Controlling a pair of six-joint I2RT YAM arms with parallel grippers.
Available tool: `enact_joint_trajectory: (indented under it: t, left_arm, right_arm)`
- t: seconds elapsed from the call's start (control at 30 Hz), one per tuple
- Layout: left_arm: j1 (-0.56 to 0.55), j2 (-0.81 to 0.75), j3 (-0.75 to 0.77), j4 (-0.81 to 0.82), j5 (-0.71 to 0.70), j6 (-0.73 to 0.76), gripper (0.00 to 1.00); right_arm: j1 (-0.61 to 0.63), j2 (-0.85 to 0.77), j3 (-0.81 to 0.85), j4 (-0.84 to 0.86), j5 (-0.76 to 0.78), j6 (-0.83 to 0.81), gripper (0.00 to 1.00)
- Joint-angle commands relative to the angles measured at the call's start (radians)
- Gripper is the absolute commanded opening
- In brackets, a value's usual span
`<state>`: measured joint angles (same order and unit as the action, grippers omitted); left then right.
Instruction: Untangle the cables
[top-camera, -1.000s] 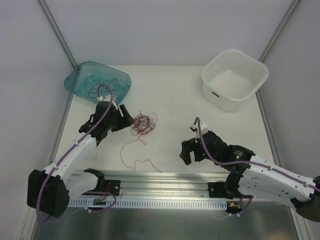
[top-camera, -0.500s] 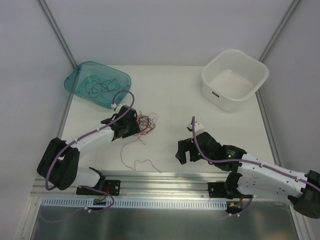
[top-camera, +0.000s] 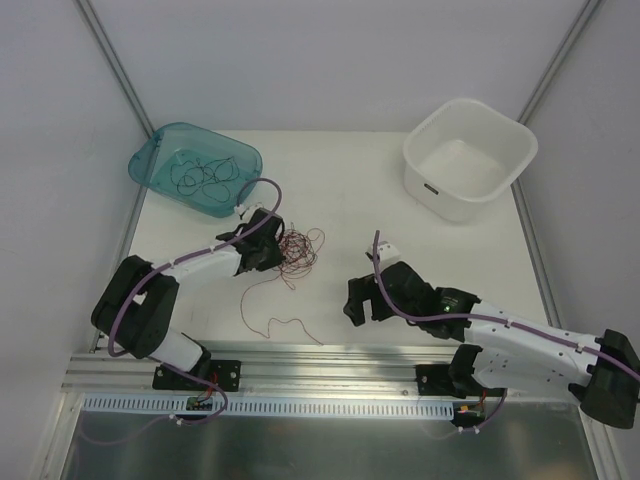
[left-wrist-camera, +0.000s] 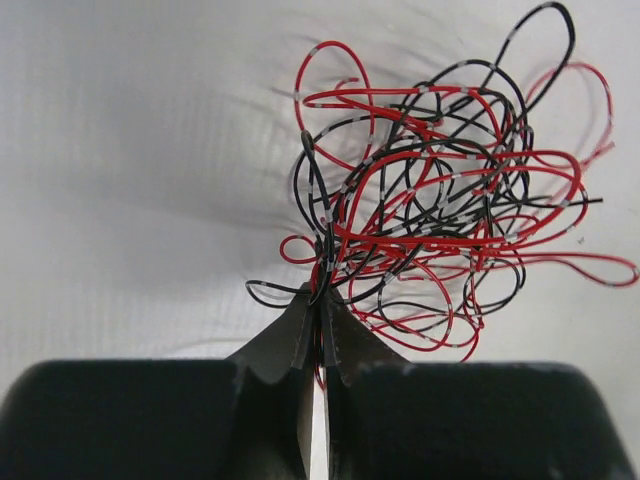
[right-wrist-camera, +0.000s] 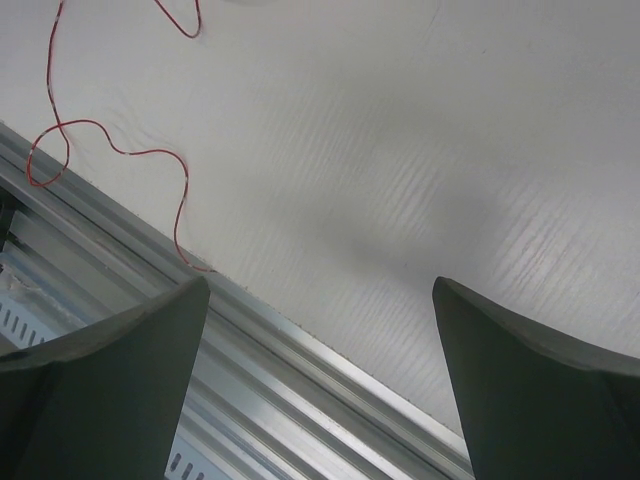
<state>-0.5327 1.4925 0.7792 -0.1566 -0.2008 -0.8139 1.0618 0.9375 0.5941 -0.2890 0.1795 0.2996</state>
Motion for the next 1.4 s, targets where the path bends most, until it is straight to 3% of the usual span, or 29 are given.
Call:
enact_joint_trajectory:
  t: [0.0,0.43,0.63,0.77,0.93,1.13,1.23,1.37]
  left_arm:
    - [-0.050,-0.046,-0.026,0.031,0.072,0.051,0.00]
    - [-0.167,-0.279,-0.097,0.031,0.198,0.050,0.00]
    - [-0.185,-0.313,-0.077,0.032,0.245,0.056,0.00]
    - [-0.193,-0.336,-0.081,0.029,0.270,0.053,0.00]
    - [-0.205,-0.356,-0.086,0.031,0.300,0.051,0.00]
    - [-0.219,-0.353,-0.080,0.028,0.322,0.056,0.00]
    - [-0.222,-0.348,-0.078,0.031,0.325,0.058,0.00]
    - [-0.222,-0.348,-0.084,0.022,0.287,0.059,0.00]
  right_arm:
    - [0.003,0.010,0.033,0.067,0.055,0.015,1.00]
    - [-0.115,0.188,0.105,0.322,-0.095,0.021,0.81]
    - [-0.152,0.299,0.142,0.358,-0.098,0.027,0.76]
    - [-0.198,0.325,0.112,0.408,-0.083,0.050,0.66]
    - [-0.243,0.343,0.064,0.531,-0.170,0.015,0.56]
    - [-0.263,0.373,0.067,0.559,-0.224,-0.022,0.49]
    - [-0.278,0.371,0.067,0.557,-0.244,-0.036,0.38]
    - [-0.281,0.339,0.055,0.528,-0.235,-0.062,0.09]
